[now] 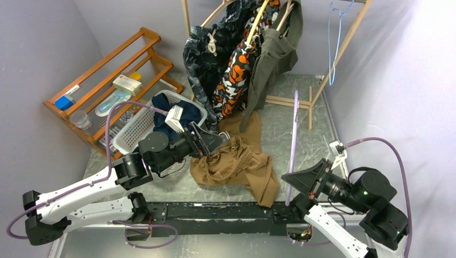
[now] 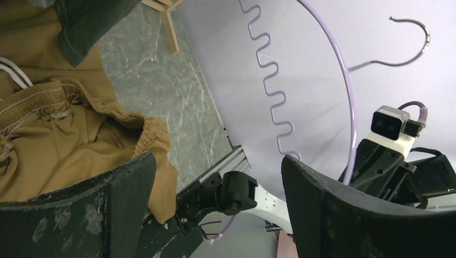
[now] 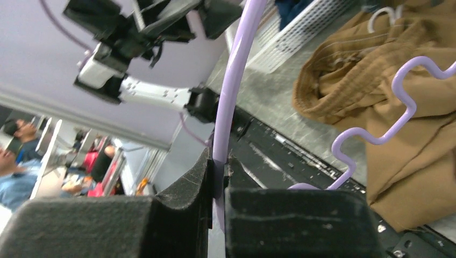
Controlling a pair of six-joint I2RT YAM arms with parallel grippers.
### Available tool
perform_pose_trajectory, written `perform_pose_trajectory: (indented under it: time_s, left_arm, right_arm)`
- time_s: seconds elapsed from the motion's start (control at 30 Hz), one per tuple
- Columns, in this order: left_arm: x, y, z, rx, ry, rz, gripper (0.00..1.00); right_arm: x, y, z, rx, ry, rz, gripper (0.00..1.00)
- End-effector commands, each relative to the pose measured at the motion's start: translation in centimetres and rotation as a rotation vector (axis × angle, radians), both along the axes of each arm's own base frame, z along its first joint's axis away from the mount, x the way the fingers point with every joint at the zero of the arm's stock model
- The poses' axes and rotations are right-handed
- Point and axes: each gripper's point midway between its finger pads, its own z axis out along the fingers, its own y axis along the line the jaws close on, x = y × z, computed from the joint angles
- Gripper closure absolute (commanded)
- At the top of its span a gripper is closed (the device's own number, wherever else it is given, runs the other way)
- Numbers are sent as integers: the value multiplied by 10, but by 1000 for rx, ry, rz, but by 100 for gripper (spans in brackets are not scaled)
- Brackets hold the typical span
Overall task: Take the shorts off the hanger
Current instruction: Place the hanger on the clothes rod.
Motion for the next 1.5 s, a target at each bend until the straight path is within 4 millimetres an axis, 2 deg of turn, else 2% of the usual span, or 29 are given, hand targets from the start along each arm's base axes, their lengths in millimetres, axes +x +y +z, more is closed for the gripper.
perform_pose_trajectory:
  time_s: [0.0,0.13,0.2,0.27,0.3,0.4,0.57,0.73,0.93,1.03,1.17,1.23,1.3,1.47]
  left_arm:
    - [2,0,0,-3,15,14,10]
    - [2,-4,-2,14,20,5,10]
    - [2,-4,-2,26,22,3,10]
    - [3,-4,-2,39,23,7,9]
    - [3,-4,-3,45,22,7,9]
    - [5,-2,-4,59,19,17,9]
    - [5,-4,-3,54,5,8,8]
    - [2,-18,-3,84,-18,-47,7]
    - [-3,-39,6,96,-76,-144,7]
    - [-4,-48,10,105,-98,-177,7]
    - [-4,-54,9,119,-102,-196,7]
    - [-5,-55,8,114,-101,-204,7]
    - [-6,-54,6,112,-95,-207,7]
    - [-7,-44,3,124,-85,-183,7]
  right_arm:
    - [54,0,3,-2,-52,-190,100]
    - [101,12,9,18,-97,-311,100]
    - [121,12,9,-12,-105,-389,100]
    - [135,16,12,-64,-127,-425,100]
    - [140,18,20,-80,-143,-433,100]
    - [149,29,39,-112,-193,-414,100]
    - [165,44,55,-194,-197,-401,100]
    - [172,55,74,-211,-205,-381,100]
    - [180,75,84,-207,-188,-340,100]
    - [194,73,75,-258,-167,-377,100]
    - [214,66,83,-252,-178,-347,100]
    - [241,46,80,-238,-141,-342,100]
    - [255,35,73,-180,-97,-255,100]
    - [253,24,81,-31,-132,-53,100]
